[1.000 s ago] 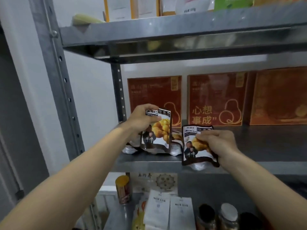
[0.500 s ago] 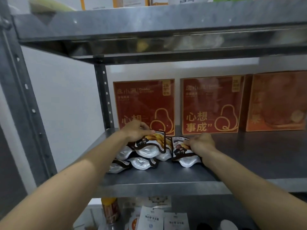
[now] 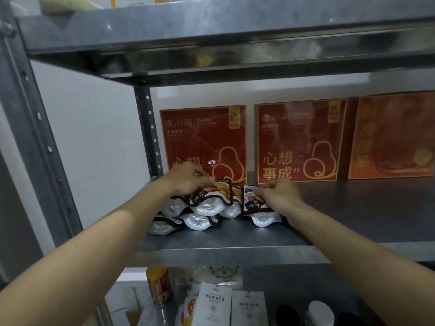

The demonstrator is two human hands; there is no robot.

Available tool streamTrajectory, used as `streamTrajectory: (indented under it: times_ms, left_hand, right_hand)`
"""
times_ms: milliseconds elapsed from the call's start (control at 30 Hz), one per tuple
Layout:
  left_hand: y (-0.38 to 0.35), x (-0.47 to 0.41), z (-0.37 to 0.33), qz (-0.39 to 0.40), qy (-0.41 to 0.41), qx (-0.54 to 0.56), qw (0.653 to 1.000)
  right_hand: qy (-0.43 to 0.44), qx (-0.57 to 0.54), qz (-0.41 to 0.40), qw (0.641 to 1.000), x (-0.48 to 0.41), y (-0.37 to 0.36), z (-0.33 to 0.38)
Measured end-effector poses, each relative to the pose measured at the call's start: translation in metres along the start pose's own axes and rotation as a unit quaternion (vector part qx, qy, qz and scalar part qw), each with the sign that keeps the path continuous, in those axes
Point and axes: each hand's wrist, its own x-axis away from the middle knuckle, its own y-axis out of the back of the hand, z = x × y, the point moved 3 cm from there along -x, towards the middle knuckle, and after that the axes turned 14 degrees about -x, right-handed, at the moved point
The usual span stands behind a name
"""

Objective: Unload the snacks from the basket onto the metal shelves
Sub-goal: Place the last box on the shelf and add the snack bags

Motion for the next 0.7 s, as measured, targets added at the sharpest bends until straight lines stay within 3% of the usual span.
streamTrajectory:
  times_ms: [167, 367, 533, 700]
  left_hand:
    - [0.005, 0.02, -0.004, -0.076, -0.022, -0.058, 0.995]
    - [0.009, 0.055, -0.008, -0.137, -0.006, -0.152, 0.979]
    - [0.01, 0.098, -0.012, -0.162, 0.049, -0.165, 0.972]
    - [0.005, 0.16, -0.005, -0.175, 0.117, -0.164, 0.964]
  right_hand:
    - [0.161, 0.112, 0.117, 0.974, 0.019, -0.003, 0.027]
    - [0.274, 0.348, 0.179, 0.879, 0.048, -0.015, 0.05]
    - [0.297, 0.38, 0.194, 0.854, 0.073, -0.021, 0.057]
    - [0.315, 0.358, 0.207, 0.854, 0.105, -0.035, 0.058]
